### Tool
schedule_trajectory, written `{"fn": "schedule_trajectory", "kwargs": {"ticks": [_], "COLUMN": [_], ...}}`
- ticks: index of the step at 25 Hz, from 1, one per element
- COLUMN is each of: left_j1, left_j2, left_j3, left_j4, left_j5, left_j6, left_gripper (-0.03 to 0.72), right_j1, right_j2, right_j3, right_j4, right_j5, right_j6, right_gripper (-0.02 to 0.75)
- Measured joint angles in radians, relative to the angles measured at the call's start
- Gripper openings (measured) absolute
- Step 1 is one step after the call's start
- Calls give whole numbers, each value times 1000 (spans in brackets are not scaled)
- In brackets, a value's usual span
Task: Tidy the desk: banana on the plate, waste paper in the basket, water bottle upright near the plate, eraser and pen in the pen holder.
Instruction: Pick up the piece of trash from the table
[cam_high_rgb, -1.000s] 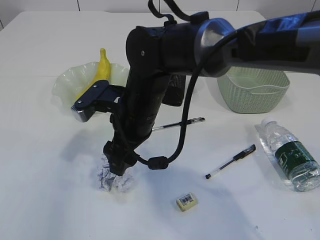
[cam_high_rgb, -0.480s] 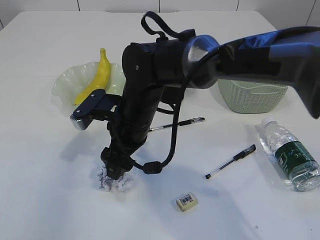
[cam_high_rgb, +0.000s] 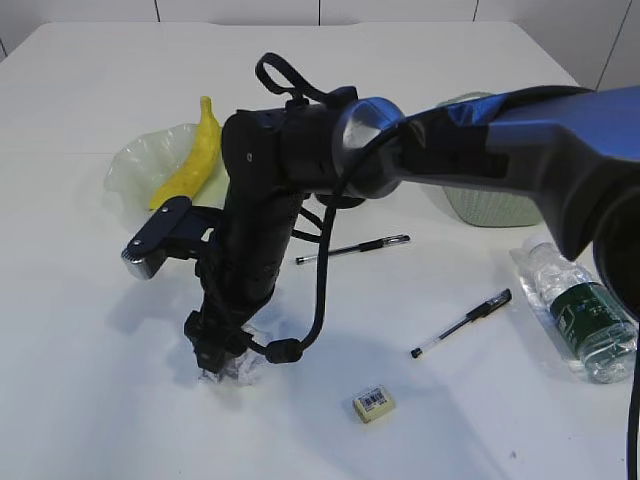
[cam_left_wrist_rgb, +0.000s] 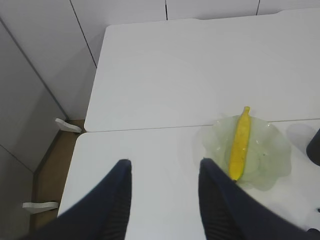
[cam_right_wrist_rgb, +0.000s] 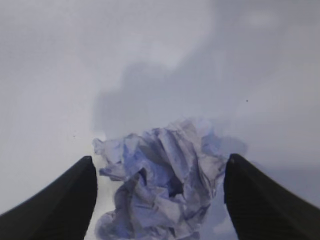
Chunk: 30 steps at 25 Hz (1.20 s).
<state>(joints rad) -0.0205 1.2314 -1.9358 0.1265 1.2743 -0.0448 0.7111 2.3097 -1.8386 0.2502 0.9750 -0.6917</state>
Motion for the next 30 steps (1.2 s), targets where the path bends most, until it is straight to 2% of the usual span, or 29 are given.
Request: {"fn": "schedule_trajectory", "kwargs": {"ticks": [5, 9, 14, 19, 21, 30], "left_j1": [0, 0, 0, 0, 0, 0], "left_j2": [0, 0, 0, 0, 0, 0], "left_j3": [0, 0, 0, 0, 0, 0], "left_j4": [0, 0, 0, 0, 0, -2], "left_j5": [0, 0, 0, 0, 0, 0], "left_j6": [0, 0, 0, 0, 0, 0], "left_gripper": [311, 311, 311, 309, 309, 309], "right_j1": [0, 0, 0, 0, 0, 0], "right_j2": [20, 33, 33, 33, 33, 35], "right_j3": [-2, -4, -4, -4, -4, -28], "right_j4": [-35, -50, -52, -52, -52, -26], "right_j5": [4, 6, 6, 6, 6, 28], "right_j6": [-2, -2, -2, -2, -2, 50], "right_gripper": [581, 509, 364, 162, 103, 81]}}
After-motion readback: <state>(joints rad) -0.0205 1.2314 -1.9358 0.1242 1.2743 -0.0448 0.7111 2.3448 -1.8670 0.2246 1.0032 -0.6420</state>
